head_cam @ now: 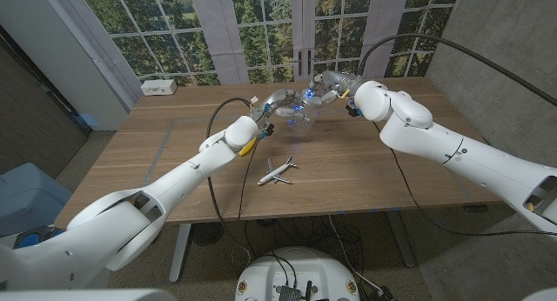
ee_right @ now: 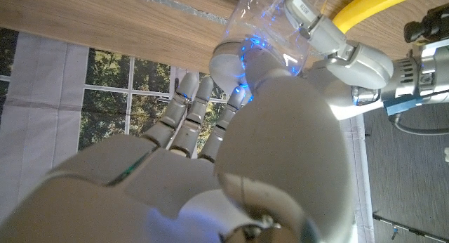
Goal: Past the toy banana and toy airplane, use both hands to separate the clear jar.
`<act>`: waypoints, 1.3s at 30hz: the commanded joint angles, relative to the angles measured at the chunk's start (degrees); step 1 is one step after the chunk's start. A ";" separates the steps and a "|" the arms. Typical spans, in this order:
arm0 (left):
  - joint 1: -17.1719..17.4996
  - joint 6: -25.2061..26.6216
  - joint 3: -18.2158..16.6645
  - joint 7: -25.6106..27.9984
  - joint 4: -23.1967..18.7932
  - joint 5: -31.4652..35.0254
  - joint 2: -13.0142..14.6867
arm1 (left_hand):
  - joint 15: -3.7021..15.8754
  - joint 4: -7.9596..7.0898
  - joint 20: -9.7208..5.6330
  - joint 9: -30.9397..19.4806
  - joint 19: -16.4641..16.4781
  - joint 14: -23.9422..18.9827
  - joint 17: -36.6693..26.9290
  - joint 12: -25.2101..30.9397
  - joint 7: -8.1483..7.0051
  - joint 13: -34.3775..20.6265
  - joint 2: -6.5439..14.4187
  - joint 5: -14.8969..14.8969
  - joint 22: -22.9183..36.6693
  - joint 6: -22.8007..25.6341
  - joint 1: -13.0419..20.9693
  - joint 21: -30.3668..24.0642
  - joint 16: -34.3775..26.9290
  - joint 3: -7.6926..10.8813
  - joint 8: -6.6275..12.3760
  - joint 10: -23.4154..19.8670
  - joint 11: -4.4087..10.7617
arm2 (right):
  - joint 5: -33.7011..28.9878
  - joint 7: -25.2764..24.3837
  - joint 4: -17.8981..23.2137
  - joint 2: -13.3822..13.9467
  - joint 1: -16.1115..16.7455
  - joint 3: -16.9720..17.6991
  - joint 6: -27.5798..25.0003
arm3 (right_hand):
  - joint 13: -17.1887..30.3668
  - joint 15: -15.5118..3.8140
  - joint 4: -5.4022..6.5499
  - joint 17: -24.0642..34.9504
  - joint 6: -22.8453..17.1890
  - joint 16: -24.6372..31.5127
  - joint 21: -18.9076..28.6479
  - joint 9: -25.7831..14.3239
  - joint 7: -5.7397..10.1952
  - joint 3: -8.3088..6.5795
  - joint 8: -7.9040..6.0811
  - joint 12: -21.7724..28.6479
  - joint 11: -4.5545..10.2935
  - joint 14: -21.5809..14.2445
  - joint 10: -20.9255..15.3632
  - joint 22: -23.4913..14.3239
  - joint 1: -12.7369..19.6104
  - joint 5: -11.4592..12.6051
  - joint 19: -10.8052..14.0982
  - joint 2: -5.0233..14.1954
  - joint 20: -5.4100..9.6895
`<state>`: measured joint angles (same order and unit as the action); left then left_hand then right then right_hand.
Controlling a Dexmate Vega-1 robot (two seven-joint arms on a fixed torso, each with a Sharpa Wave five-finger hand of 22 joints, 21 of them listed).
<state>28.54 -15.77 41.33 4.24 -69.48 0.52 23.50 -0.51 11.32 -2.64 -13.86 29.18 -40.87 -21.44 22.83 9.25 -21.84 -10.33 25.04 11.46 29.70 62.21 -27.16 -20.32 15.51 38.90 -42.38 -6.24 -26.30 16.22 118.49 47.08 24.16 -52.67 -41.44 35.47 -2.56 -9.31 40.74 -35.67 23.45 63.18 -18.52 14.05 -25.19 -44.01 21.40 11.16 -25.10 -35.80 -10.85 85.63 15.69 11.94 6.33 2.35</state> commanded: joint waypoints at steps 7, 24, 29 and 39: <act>-0.21 -0.43 0.02 0.11 0.46 0.03 -0.28 | 14.42 -1.52 -0.19 -2.17 -0.22 -4.55 -0.29 -0.06 -12.43 -11.11 11.93 0.62 0.06 25.37 11.53 -0.71 -0.17 1.49 0.15 -24.50 17.21 | -22.88 -1.22 -1.28 -2.08 6.37 -0.76 -6.83 | 0.99 -10.94 -0.51 1.28 -32.38 1.02 1.22 -0.46 -8.52 1.45 -1.48 0.60 0.38 -1.27 -1.79 0.27 -0.22 -0.79 -0.15 -0.97 7.96; 0.57 0.22 -0.06 0.62 -1.08 0.46 0.19 | 14.42 -1.53 -0.16 -2.37 -0.38 -4.54 -0.52 -0.32 -12.50 -11.31 11.92 0.71 0.04 25.38 11.61 -0.95 0.03 1.39 -0.03 -24.56 17.19 | -2.91 -19.55 -0.05 -13.44 15.56 16.38 -12.44 | -0.29 -6.45 7.09 0.38 11.11 -0.49 8.30 1.91 -10.42 3.09 17.91 -8.55 -6.28 -4.33 8.51 0.62 -24.20 4.43 4.90 0.17 -0.13; 0.53 0.09 -0.02 0.55 -1.01 0.50 0.13 | 14.42 -1.53 -0.20 -2.38 -0.46 -4.52 -0.59 -0.43 -12.52 -11.35 11.93 0.72 0.03 25.41 11.63 -1.00 0.09 1.37 -0.09 -24.51 17.19 | 10.58 -14.33 1.90 -12.28 15.88 22.66 -11.46 | -1.67 -2.97 10.57 -0.92 11.22 0.08 9.43 3.07 -12.18 6.89 20.68 -7.74 -8.77 -6.35 6.49 0.85 -34.73 1.40 10.14 -1.11 -1.26; 0.63 0.25 0.05 0.67 -1.47 0.85 0.21 | 14.42 -1.56 -0.13 -2.52 -0.58 -4.42 -0.73 -0.77 -12.66 -11.33 11.95 0.72 0.03 25.20 11.65 -1.16 0.25 1.29 -0.28 -24.32 17.16 | 27.33 -3.08 1.55 -3.72 7.21 19.76 -13.20 | -4.61 7.32 15.23 -3.11 16.78 -3.62 4.53 4.85 -12.78 16.48 27.20 -9.98 -16.96 2.68 12.18 0.49 -55.34 -5.35 4.20 -5.95 -9.91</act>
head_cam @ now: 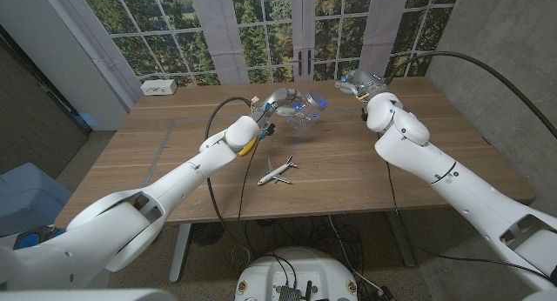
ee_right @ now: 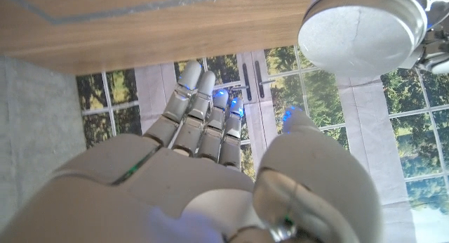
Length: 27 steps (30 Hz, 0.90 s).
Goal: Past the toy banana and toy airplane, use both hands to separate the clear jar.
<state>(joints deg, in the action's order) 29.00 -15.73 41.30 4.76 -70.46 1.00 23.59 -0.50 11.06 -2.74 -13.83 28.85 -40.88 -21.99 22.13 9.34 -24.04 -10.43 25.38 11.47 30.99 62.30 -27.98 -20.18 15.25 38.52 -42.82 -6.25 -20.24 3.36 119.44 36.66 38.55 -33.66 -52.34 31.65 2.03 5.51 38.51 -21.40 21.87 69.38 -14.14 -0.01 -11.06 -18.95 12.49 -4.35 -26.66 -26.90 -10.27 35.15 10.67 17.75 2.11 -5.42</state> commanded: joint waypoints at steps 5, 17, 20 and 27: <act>0.18 0.19 0.03 0.12 -0.53 0.36 0.14 | 14.41 -1.33 -0.06 -2.63 -0.23 -4.42 -0.23 -0.07 -12.72 -9.21 12.08 0.38 0.02 24.02 11.54 -0.41 0.15 1.53 0.13 -23.93 17.14 | 24.52 12.86 0.30 9.96 -12.38 -3.76 -2.61 | -1.52 4.00 -1.88 -2.05 6.88 -4.62 -4.21 1.00 3.11 2.62 4.94 -1.91 -1.41 9.95 9.53 -0.08 -4.94 -0.27 -4.71 -2.26 -3.57; -0.20 -0.31 0.05 -0.12 0.03 0.38 0.05 | 14.41 -1.33 0.00 -2.81 -0.33 -4.39 -0.37 -0.21 -12.68 -9.40 12.11 0.37 0.01 23.89 11.57 -0.56 0.28 1.47 0.00 -23.89 17.13 | 27.16 16.23 0.02 12.59 -20.12 -11.41 -2.13 | -1.85 3.70 -5.53 -2.93 7.81 -4.83 -5.02 1.29 3.73 1.35 5.65 -1.09 -1.39 10.03 10.59 -0.02 -1.07 0.00 -3.90 -2.60 -3.54; -0.24 -0.37 0.11 -0.15 0.06 0.47 0.04 | 14.40 -1.34 -0.03 -2.82 -0.35 -4.37 -0.40 -0.25 -12.71 -9.43 12.10 0.36 0.01 23.91 11.55 -0.60 0.32 1.44 -0.04 -23.89 17.12 | 27.95 17.07 -0.71 12.60 -21.10 -12.23 -1.43 | -1.96 3.76 -6.29 -3.13 8.66 -5.03 -5.22 1.34 4.19 1.22 6.06 -1.21 -1.44 10.48 11.28 0.00 -0.38 -0.10 -3.69 -2.87 -3.52; 0.01 -0.20 0.20 0.05 -0.54 0.87 0.20 | 14.41 -1.33 -0.06 -2.78 -0.40 -4.35 -0.48 -0.35 -12.75 -9.51 12.09 0.37 0.00 24.04 11.56 -0.71 0.42 1.40 -0.13 -23.92 17.12 | 27.84 18.39 -1.89 12.42 -23.05 -14.61 0.36 | -2.14 3.56 -7.38 -3.48 11.44 -5.17 -5.59 1.42 2.94 1.08 7.18 -1.20 -1.83 10.79 12.29 0.05 0.33 -0.24 -3.00 -3.12 -3.22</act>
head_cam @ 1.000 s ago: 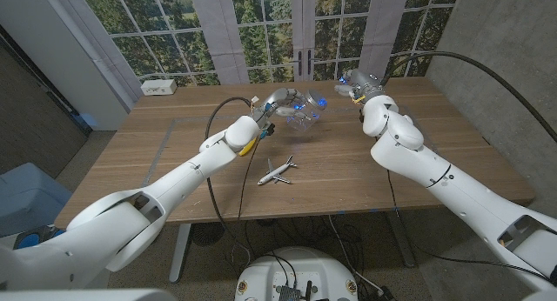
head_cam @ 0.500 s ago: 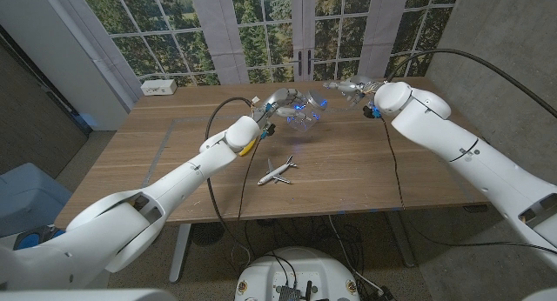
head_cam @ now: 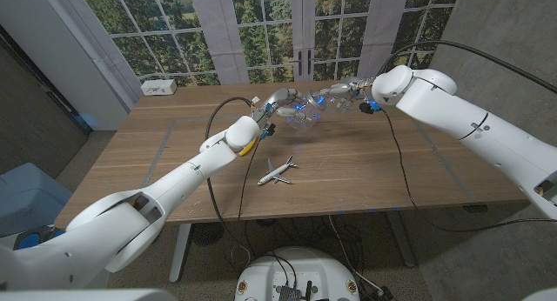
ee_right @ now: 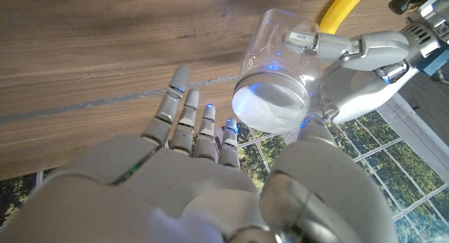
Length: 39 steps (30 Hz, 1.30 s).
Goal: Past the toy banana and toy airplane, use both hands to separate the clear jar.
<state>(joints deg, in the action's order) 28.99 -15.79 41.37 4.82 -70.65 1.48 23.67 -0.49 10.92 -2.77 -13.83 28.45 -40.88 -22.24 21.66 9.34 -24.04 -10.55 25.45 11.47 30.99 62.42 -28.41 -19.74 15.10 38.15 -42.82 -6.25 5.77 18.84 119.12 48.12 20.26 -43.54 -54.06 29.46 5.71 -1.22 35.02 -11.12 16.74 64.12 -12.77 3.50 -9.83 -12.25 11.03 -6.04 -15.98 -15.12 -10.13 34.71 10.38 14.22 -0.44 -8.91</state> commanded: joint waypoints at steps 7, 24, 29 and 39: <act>0.62 0.51 0.10 0.46 -1.81 1.02 0.59 | 14.41 -1.20 0.01 -2.77 -0.05 -4.39 -0.33 0.02 -12.74 -9.59 12.23 0.30 -0.01 24.09 11.45 -0.38 0.04 1.50 0.13 -23.95 17.11 | 2.14 1.44 -2.49 0.18 -3.92 -4.22 4.71 | 0.07 -1.29 -2.24 -0.30 2.79 0.73 -0.39 0.09 -1.65 -0.64 0.70 0.79 0.13 -1.52 0.64 -0.11 2.21 0.19 2.59 -0.49 1.14; 1.73 1.75 -0.13 0.89 -4.02 1.45 1.16 | 14.41 -1.20 -0.02 -2.95 -0.13 -4.38 -0.53 -0.21 -12.72 -9.78 12.21 0.32 -0.03 24.11 11.46 -0.67 0.28 1.41 -0.08 -24.12 17.10 | 2.77 0.12 -2.55 0.22 -1.87 -2.84 8.34 | 3.21 -8.32 -7.84 5.75 -10.68 11.50 0.95 -1.31 1.08 -3.74 -5.03 7.02 4.46 -14.52 -10.06 -0.53 9.36 0.21 10.74 3.01 3.57; 1.85 1.69 -0.29 0.48 -4.16 0.91 1.14 | 14.41 -1.19 0.00 -3.02 -0.05 -4.40 -0.58 -0.23 -12.71 -9.86 12.21 0.33 -0.04 24.18 11.48 -0.77 0.33 1.40 -0.08 -24.16 17.10 | 1.29 -2.56 -1.44 0.81 0.33 -2.08 10.99 | 4.75 -10.32 -9.32 8.59 -16.35 14.23 2.27 -2.82 1.47 -5.63 -8.33 8.95 5.57 -16.63 -12.20 -0.63 14.80 0.94 13.67 3.49 5.54; 1.70 1.77 -1.30 -3.78 -3.58 -4.23 0.76 | 14.40 -1.17 0.09 -2.97 -0.06 -4.50 -0.71 -0.42 -12.56 -9.90 12.20 0.38 -0.06 24.35 11.53 -0.95 0.42 1.37 -0.23 -24.27 17.12 | -8.93 -2.58 1.75 2.02 -0.55 -6.95 9.31 | 6.25 -12.81 -9.33 8.61 -17.12 11.27 4.62 -5.13 3.23 -10.95 -10.76 7.91 8.46 -12.97 -7.91 -0.70 26.18 2.89 15.98 3.16 10.11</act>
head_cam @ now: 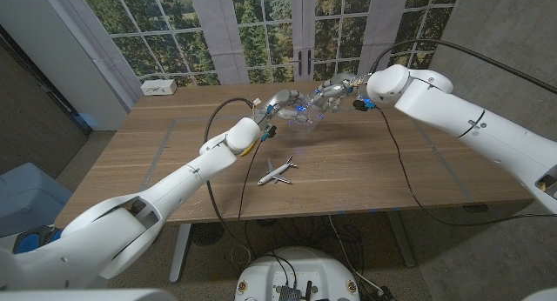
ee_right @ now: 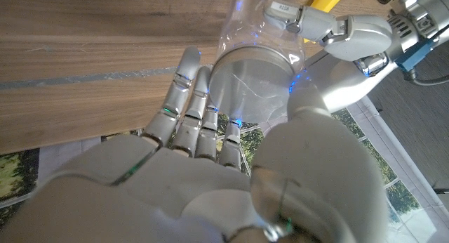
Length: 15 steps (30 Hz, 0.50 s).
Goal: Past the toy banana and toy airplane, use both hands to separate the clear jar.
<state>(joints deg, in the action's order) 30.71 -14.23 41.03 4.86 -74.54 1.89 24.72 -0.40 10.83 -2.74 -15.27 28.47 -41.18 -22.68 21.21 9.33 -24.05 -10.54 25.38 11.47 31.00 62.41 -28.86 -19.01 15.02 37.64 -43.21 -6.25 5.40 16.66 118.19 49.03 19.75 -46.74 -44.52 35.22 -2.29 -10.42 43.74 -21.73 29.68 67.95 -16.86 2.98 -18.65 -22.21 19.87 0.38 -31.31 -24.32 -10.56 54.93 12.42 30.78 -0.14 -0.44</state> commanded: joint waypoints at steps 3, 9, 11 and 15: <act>-0.19 0.21 -1.16 -5.27 0.68 -6.21 -0.43 | 14.31 -1.08 0.08 -1.45 -0.06 -4.24 -0.31 0.07 -12.49 -9.96 12.21 0.46 -0.07 24.37 11.55 -0.56 -0.29 1.45 0.20 -24.01 17.12 | -11.94 -0.24 3.35 1.53 -0.06 -5.00 -0.31 | 0.61 -5.21 -0.20 -1.07 -6.08 -3.59 0.85 -1.69 4.91 -3.56 -1.22 -1.60 3.04 5.03 2.40 -0.16 8.47 1.61 -1.82 2.93 2.78; -0.35 0.51 -1.39 -7.04 0.93 -8.24 -0.56 | 14.31 -1.05 0.08 -1.55 0.03 -4.35 -0.39 0.01 -12.35 -9.99 12.19 0.52 -0.07 24.49 11.62 -0.70 -0.26 1.44 0.20 -24.16 17.12 | -19.87 2.34 4.12 2.67 -0.71 -7.98 1.10 | 0.63 -8.29 -0.24 -2.57 -3.95 -7.41 -0.20 -3.42 9.34 -8.63 -1.81 -4.53 7.97 11.90 6.51 0.14 19.76 4.56 -8.91 3.56 10.39; -0.40 0.53 -1.41 -7.34 0.99 -8.58 -0.57 | 14.31 -1.04 0.07 -1.59 0.03 -4.36 -0.40 0.00 -12.37 -10.00 12.18 0.53 -0.07 24.47 11.64 -0.73 -0.25 1.44 0.20 -24.20 17.12 | -24.81 2.09 5.14 2.89 -0.43 -9.50 0.46 | 0.68 -9.30 -0.08 -2.97 -3.86 -8.55 -1.07 -4.02 9.60 -9.54 -2.05 -5.41 10.30 13.92 7.97 0.08 22.62 5.53 -13.05 3.69 12.62; -0.35 0.49 -1.45 -7.50 0.99 -8.99 -0.61 | 14.31 -1.03 0.07 -1.68 0.11 -4.39 -0.44 -0.06 -12.27 -10.02 12.15 0.58 -0.08 24.46 11.67 -0.83 -0.20 1.44 0.17 -24.26 17.11 | -28.79 -1.40 6.14 3.60 3.24 -7.51 3.35 | 0.88 -9.81 0.55 -6.34 -10.25 -10.92 1.52 -5.96 9.56 -7.06 -4.98 -6.43 11.31 15.28 5.78 0.01 31.01 8.54 -21.18 4.49 12.75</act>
<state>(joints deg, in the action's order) 30.61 -13.86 39.99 -0.34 -73.88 -4.05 24.32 -0.39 10.85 -2.63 -15.29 28.37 -41.16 -23.17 21.18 9.32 -24.05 -10.55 25.71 11.18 31.02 62.42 -29.30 -19.10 15.04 37.33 -43.20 -6.25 -9.81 17.65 121.72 50.86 19.51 -52.53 -43.60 35.96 -2.33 -10.08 38.89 -20.09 19.61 67.96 -21.72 6.70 -27.37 -25.11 13.77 11.23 -16.44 -17.01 -10.46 73.28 19.43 13.05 -5.36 2.22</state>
